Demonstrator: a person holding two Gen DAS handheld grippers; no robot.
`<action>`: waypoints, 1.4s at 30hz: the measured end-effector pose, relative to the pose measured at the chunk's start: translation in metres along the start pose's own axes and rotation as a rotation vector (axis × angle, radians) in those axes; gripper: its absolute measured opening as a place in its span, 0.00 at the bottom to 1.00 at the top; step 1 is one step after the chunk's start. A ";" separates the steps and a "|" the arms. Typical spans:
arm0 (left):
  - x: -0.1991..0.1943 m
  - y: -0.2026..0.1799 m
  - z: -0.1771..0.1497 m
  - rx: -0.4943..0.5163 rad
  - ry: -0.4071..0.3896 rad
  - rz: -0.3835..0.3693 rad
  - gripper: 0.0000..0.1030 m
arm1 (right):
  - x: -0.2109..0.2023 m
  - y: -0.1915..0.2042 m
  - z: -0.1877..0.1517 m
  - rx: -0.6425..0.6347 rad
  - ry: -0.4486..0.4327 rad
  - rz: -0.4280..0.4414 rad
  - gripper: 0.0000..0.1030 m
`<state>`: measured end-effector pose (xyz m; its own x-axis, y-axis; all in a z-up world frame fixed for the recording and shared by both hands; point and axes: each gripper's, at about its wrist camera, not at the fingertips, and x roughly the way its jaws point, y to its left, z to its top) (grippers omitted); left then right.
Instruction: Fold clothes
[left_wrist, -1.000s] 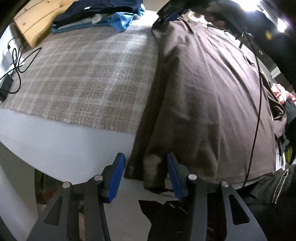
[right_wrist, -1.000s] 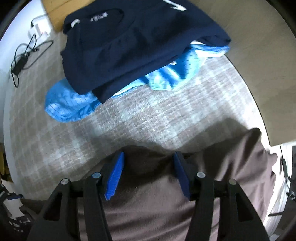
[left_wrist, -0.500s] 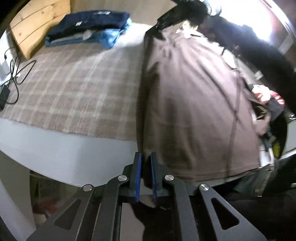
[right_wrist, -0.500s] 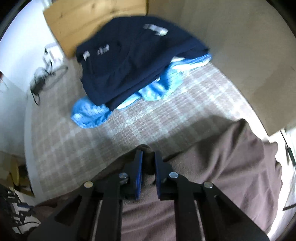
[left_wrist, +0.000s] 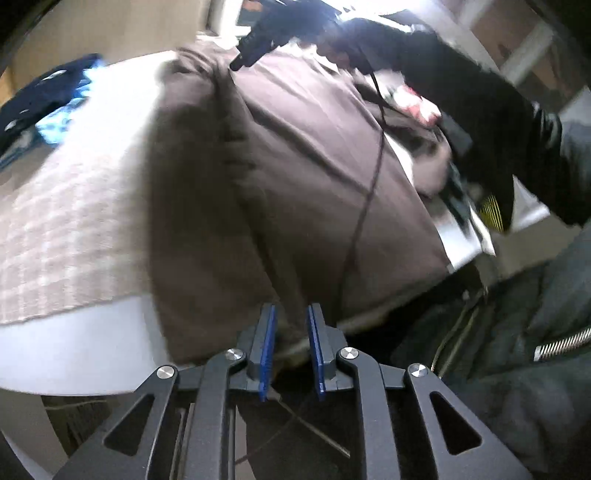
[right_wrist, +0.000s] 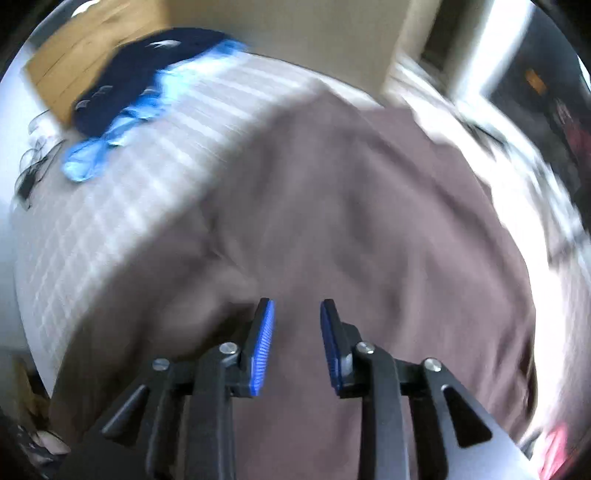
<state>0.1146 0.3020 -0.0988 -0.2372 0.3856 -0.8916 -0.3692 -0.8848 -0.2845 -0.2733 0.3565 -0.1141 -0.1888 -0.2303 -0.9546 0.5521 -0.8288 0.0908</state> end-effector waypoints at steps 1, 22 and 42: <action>-0.005 -0.002 -0.004 0.011 0.003 -0.001 0.20 | -0.010 -0.016 -0.006 0.052 -0.020 0.046 0.26; -0.003 0.090 -0.031 -0.192 0.060 0.093 0.37 | -0.007 0.049 0.019 -0.072 -0.060 0.063 0.37; -0.012 0.085 -0.029 -0.063 0.031 0.050 0.07 | 0.056 0.007 0.133 0.163 -0.063 0.026 0.39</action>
<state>0.1118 0.2141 -0.1224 -0.2260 0.3334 -0.9153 -0.2997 -0.9178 -0.2603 -0.3882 0.2704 -0.1293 -0.2295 -0.2801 -0.9321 0.4194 -0.8927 0.1650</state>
